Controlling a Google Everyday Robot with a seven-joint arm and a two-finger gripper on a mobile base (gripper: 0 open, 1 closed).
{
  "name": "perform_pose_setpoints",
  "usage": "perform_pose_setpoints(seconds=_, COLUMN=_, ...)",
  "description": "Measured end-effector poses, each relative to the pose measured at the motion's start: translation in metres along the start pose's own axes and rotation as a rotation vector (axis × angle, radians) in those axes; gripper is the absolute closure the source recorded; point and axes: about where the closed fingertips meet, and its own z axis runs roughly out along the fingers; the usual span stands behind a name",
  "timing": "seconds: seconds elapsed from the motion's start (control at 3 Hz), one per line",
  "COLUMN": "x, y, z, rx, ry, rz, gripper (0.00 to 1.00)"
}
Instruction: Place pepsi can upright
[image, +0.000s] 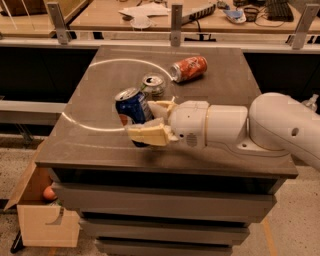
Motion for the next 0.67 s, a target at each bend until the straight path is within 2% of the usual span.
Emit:
perform_pose_setpoints(seconds=0.33, x=0.025, y=-0.016, z=0.016, rx=0.036, ry=0.004, rz=-0.042, gripper=0.75)
perform_pose_setpoints(seconds=0.67, x=0.035, y=-0.028, z=0.023, rx=0.071, ry=0.000, rz=-0.056, gripper=0.52)
